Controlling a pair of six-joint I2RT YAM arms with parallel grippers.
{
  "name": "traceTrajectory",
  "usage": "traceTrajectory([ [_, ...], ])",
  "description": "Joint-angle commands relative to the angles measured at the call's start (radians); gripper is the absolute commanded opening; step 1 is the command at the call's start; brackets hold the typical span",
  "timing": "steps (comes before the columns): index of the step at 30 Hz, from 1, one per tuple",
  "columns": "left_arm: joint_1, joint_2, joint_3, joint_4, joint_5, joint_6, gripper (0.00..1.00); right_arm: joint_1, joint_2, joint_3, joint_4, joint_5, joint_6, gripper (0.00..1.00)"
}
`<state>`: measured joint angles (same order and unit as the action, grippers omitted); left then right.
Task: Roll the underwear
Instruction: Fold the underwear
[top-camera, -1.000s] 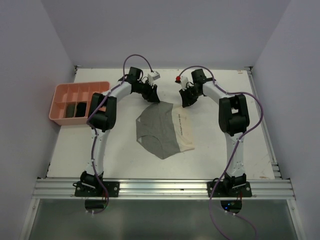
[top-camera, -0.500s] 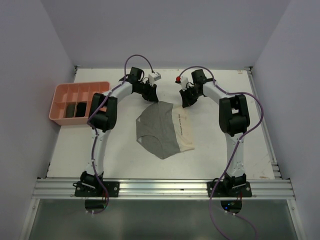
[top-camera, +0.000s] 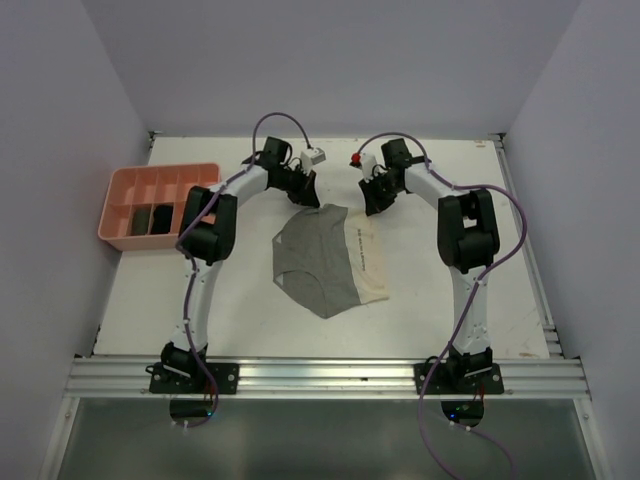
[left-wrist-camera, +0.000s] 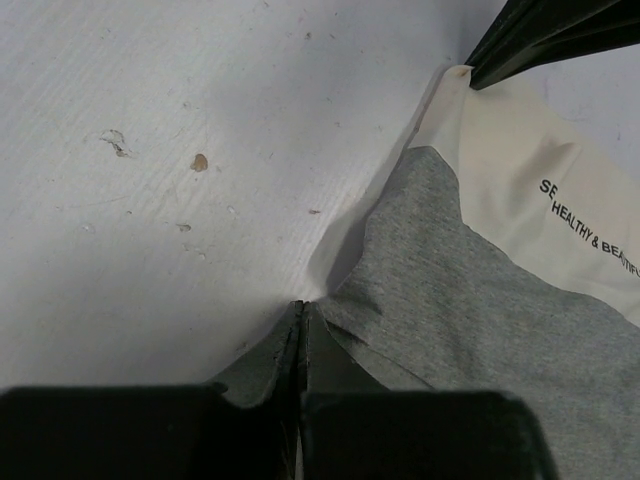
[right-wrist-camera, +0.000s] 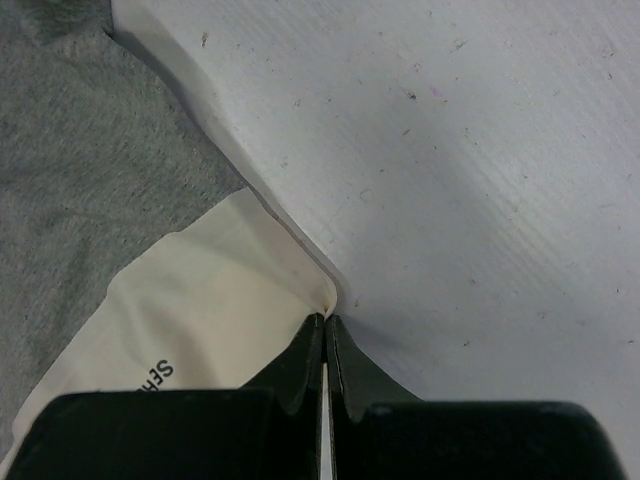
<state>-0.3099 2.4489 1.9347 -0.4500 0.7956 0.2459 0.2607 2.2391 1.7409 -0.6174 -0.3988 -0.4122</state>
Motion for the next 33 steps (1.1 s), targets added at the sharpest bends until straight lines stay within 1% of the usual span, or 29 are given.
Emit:
traceTrajectory([
  [1,0.015,-0.048,-0.031,0.023,-0.041,-0.022,0.0,0.0,-0.058,0.025,-0.038,0.044,0.01,0.0],
  [9,0.023,-0.109,-0.049,0.06,-0.027,-0.034,0.0,0.0,-0.075,0.026,-0.053,0.046,0.012,0.0],
  [13,0.025,-0.152,-0.114,0.137,-0.015,-0.054,0.0,0.002,-0.078,0.04,-0.064,0.04,0.012,0.0],
  [19,0.028,-0.191,-0.144,0.206,0.016,-0.086,0.0,0.003,-0.081,0.046,-0.07,0.023,0.015,0.0],
  [21,0.026,-0.176,-0.117,0.171,0.013,-0.085,0.0,0.005,-0.081,0.049,-0.068,0.017,0.016,0.0],
  [22,0.026,-0.166,-0.102,0.157,0.007,-0.08,0.07,0.006,-0.078,0.052,-0.076,0.015,0.016,0.0],
  [23,0.028,-0.15,-0.091,0.143,0.005,-0.068,0.21,0.008,-0.078,0.054,-0.077,0.017,0.016,0.0],
  [24,0.028,-0.146,-0.083,0.125,-0.016,-0.059,0.42,0.012,-0.079,0.054,-0.077,0.014,0.016,0.0],
  [25,0.026,-0.149,-0.089,0.132,-0.028,-0.053,0.46,0.015,-0.081,0.052,-0.077,0.014,0.015,0.0],
  [27,0.025,-0.148,-0.095,0.122,-0.036,-0.027,0.53,0.028,-0.09,0.046,-0.077,0.014,0.01,0.0],
  [30,0.012,-0.13,-0.086,0.097,-0.059,0.032,0.54,0.04,-0.099,0.043,-0.079,0.012,0.004,0.0],
  [32,0.005,-0.117,-0.092,0.102,-0.052,0.056,0.54,0.043,-0.108,0.039,-0.084,0.006,-0.003,0.0],
  [33,0.003,-0.113,-0.091,0.102,-0.024,0.067,0.54,0.049,-0.124,0.029,-0.081,0.008,-0.005,0.0],
])
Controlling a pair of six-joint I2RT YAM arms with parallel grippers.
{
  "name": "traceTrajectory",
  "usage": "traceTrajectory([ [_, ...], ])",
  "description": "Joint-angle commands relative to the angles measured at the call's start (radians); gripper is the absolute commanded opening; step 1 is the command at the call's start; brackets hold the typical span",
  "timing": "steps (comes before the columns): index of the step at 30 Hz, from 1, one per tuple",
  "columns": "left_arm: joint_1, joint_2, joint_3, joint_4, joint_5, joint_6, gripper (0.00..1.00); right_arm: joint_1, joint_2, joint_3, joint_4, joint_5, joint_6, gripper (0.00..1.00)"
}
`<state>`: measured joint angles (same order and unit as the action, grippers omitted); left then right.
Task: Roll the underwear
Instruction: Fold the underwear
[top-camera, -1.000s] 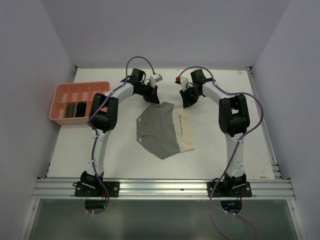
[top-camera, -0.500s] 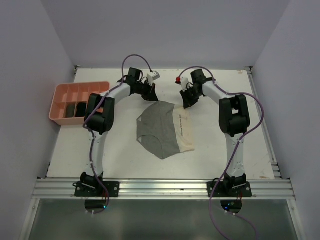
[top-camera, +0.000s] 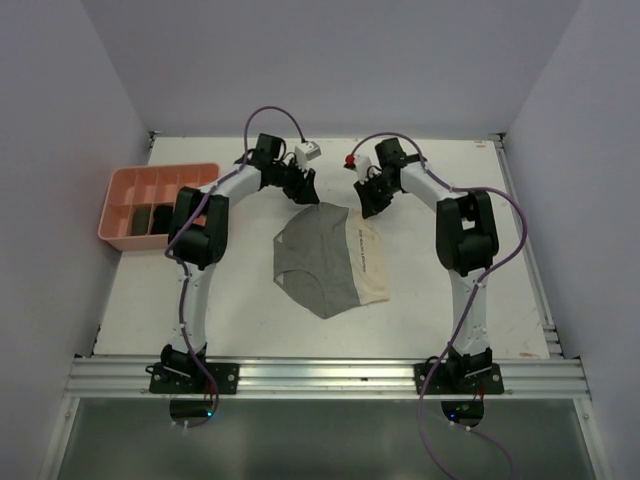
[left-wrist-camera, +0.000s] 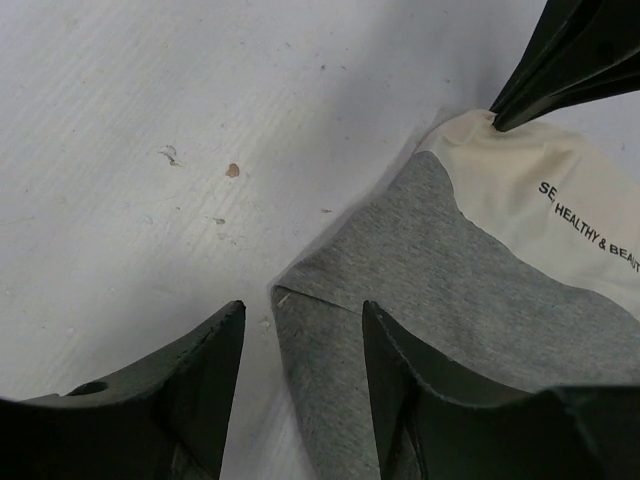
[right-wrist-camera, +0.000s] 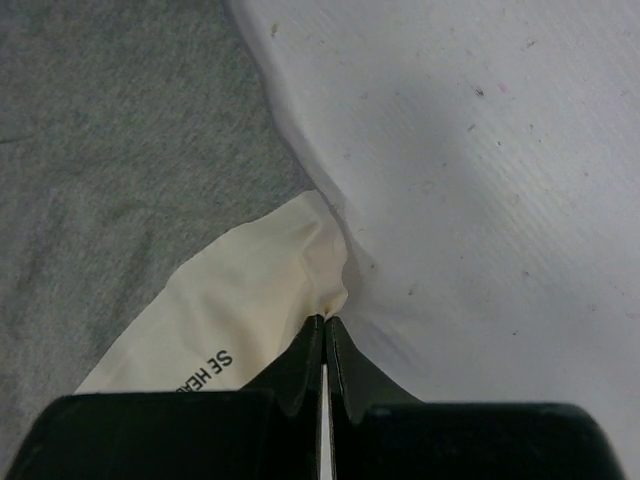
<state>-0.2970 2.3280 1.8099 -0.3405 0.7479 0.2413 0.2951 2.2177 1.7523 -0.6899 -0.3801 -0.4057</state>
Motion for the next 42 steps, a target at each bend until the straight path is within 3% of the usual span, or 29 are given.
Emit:
traceTrajectory([
  [1,-0.011,0.02,0.034,-0.012,0.037,0.101,0.55,0.018,-0.113,0.015,-0.007,-0.013,-0.015,0.0],
  [7,-0.011,0.027,0.031,-0.037,0.14,0.283,0.55,0.032,-0.176,-0.013,-0.01,-0.013,-0.031,0.0],
  [14,-0.013,0.077,0.101,-0.026,0.177,0.328,0.55,0.042,-0.197,-0.027,-0.02,-0.011,-0.05,0.0],
  [24,-0.025,0.155,0.206,-0.146,0.183,0.372,0.55,0.042,-0.225,-0.04,-0.02,-0.006,-0.061,0.0],
  [33,-0.025,0.162,0.183,-0.166,0.228,0.414,0.56,0.049,-0.254,-0.048,-0.022,-0.006,-0.068,0.0],
  [37,-0.024,0.168,0.192,-0.17,0.229,0.411,0.46,0.049,-0.254,-0.045,-0.025,0.004,-0.07,0.0],
  [42,-0.019,0.166,0.193,-0.157,0.219,0.365,0.12,0.049,-0.244,-0.042,-0.026,0.015,-0.07,0.0],
])
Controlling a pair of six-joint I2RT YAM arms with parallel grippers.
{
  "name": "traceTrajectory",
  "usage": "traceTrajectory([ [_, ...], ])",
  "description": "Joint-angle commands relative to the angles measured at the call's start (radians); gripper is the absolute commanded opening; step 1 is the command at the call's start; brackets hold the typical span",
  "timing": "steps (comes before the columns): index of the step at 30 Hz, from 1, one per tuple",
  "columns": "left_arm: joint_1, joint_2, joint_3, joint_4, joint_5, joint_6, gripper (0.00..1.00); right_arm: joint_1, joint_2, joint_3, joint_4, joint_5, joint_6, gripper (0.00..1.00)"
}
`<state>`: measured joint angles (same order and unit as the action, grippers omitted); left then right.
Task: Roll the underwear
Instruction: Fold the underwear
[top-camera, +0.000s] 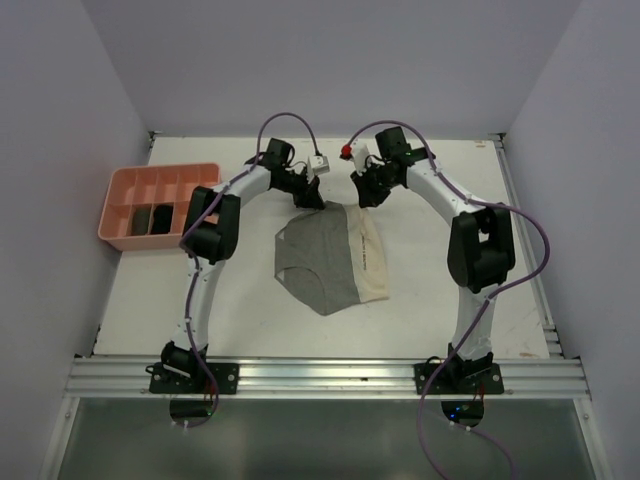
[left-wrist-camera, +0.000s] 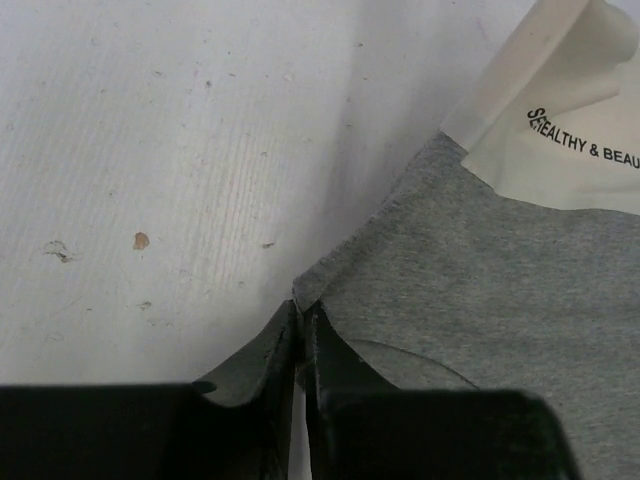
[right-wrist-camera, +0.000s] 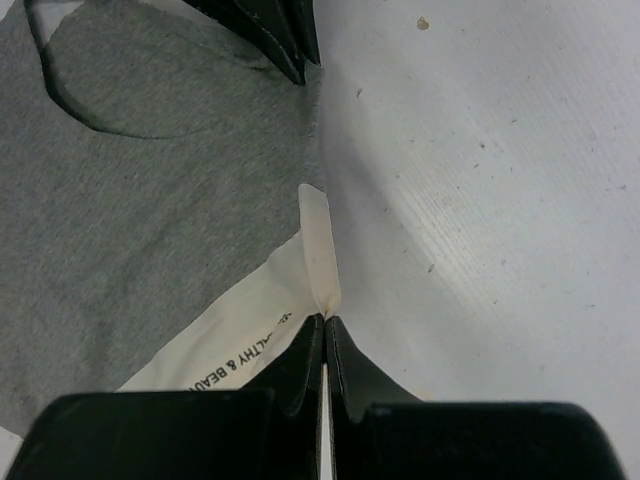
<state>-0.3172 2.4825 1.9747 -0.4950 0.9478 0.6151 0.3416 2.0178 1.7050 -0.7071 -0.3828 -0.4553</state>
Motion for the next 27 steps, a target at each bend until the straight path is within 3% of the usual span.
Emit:
traceTrajectory([
  [1,0.003,0.009,0.027,-0.002,0.023,-0.009,0.09,0.004,-0.044,0.005,-0.008,0.019,-0.02,0.0],
  [3,0.007,0.0,0.021,0.001,0.032,-0.014,0.0,0.004,-0.039,0.002,-0.008,0.022,-0.02,0.0],
  [18,0.018,-0.24,-0.138,0.115,-0.023,-0.092,0.0,0.002,-0.056,-0.059,0.028,0.157,0.021,0.0],
  [27,0.009,-0.393,-0.272,0.001,-0.015,-0.066,0.0,0.004,-0.172,-0.203,0.07,0.177,0.059,0.0],
])
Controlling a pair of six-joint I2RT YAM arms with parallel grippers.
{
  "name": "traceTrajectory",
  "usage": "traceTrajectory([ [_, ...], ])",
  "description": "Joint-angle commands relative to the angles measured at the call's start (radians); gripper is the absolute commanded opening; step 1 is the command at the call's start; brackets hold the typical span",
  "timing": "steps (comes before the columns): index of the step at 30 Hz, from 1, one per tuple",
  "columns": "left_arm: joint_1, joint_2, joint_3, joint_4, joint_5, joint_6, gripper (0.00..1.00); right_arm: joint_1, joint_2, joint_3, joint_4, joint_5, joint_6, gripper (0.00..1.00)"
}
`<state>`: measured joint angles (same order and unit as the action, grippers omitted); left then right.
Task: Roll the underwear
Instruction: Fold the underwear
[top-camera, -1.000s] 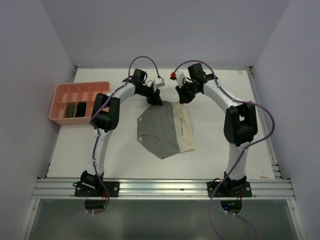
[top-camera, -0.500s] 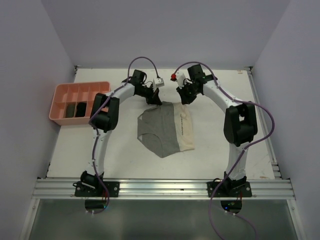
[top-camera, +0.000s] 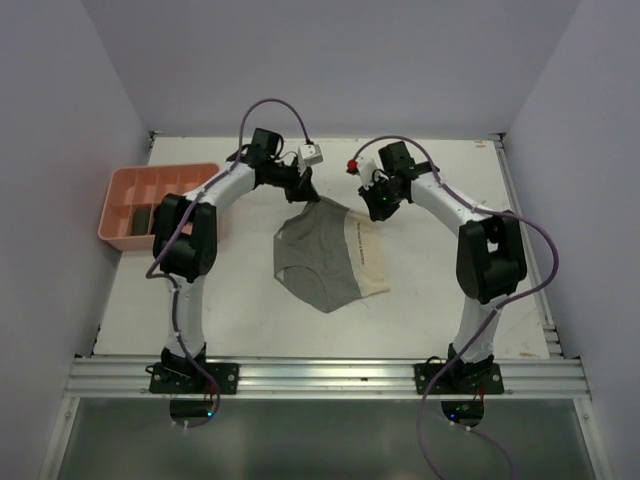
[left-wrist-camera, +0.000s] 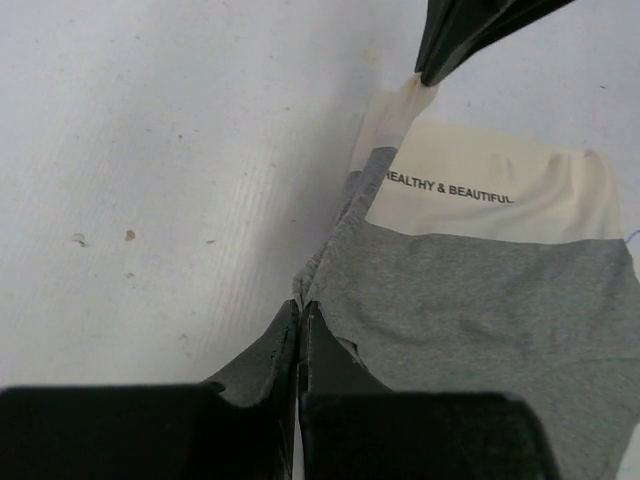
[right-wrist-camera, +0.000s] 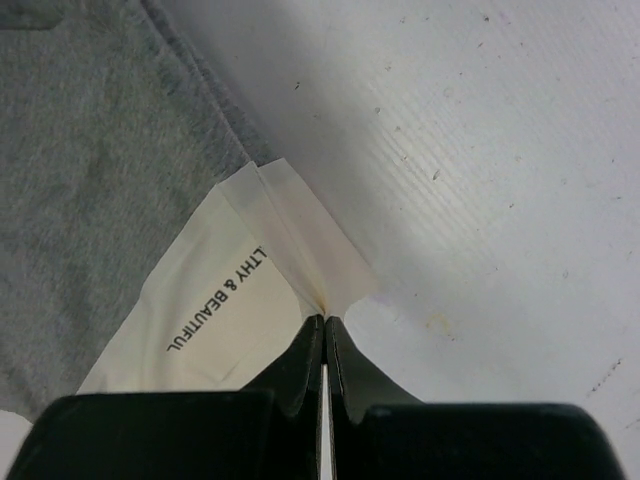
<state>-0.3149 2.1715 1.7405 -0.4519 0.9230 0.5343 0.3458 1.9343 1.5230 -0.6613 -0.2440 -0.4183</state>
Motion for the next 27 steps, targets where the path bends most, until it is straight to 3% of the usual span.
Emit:
traceTrajectory([
  [1,0.005,-0.097,-0.074,-0.048,0.008,0.015,0.0,-0.001,-0.096,-0.029,0.025,0.034,0.023,0.0],
  [15,-0.133,-0.43,-0.468,0.059,-0.124,-0.108,0.0,0.027,-0.273,-0.147,-0.02,0.06,-0.008,0.0],
  [27,-0.179,-0.532,-0.594,0.015,-0.188,-0.186,0.0,0.093,-0.458,-0.325,-0.087,0.097,0.015,0.0],
])
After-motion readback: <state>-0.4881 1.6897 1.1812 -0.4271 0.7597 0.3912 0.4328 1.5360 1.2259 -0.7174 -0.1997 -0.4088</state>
